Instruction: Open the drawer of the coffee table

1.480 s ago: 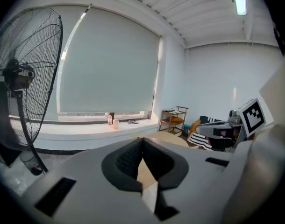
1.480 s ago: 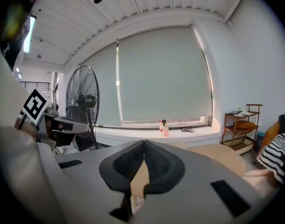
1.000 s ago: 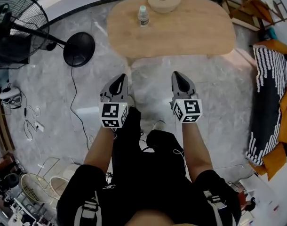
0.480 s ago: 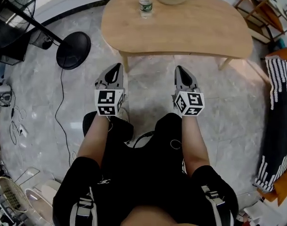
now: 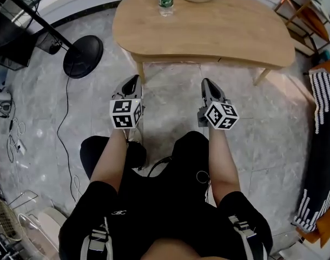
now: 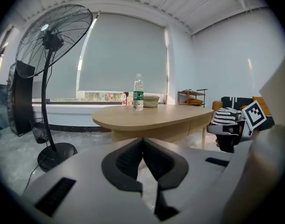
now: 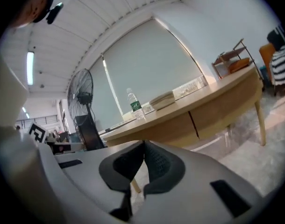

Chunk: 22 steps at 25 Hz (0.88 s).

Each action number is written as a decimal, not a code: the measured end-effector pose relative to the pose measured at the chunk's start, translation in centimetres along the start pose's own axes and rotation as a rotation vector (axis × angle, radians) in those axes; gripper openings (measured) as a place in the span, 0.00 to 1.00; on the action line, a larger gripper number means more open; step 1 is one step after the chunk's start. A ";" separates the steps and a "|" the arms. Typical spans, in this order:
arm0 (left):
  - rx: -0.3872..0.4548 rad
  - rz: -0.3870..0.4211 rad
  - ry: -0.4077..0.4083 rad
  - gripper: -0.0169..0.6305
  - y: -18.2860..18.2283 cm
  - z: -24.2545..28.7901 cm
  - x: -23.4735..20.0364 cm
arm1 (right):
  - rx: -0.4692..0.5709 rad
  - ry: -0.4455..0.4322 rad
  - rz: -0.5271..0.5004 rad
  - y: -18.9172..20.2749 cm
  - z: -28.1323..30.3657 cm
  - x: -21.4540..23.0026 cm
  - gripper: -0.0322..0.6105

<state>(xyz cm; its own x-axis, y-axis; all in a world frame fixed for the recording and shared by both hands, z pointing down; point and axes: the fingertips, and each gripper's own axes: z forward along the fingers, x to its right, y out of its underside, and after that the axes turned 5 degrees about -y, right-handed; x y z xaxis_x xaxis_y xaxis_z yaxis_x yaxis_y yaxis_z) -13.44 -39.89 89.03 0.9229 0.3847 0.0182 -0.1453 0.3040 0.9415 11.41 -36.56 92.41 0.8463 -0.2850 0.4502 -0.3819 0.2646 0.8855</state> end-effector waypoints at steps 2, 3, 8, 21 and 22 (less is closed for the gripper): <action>0.004 -0.024 0.025 0.06 0.4 1.0 0.6 | 0.024 -0.031 0.082 0.4 0.2 1.4 0.08; 0.009 -0.044 0.045 0.06 0.7 1.6 0.8 | 0.046 -0.049 0.123 0.5 0.3 2.1 0.08; 0.041 -0.071 0.124 0.40 0.9 4.0 -0.2 | 0.172 -0.193 0.430 1.2 1.3 5.2 0.35; -0.031 -0.002 0.208 0.45 3.4 12.7 -6.2 | 0.243 -0.181 0.572 5.8 8.7 13.2 0.64; -0.036 0.018 0.218 0.45 3.6 13.3 -6.3 | 0.263 -0.188 0.593 5.8 9.3 13.7 0.64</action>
<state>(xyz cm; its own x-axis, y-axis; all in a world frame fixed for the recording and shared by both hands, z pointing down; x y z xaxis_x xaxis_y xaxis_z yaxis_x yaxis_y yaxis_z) -15.05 -52.78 96.72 0.8216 0.5685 -0.0415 -0.1774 0.3243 0.9292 17.35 -47.48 104.78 0.3957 -0.3226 0.8598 -0.8597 0.1992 0.4704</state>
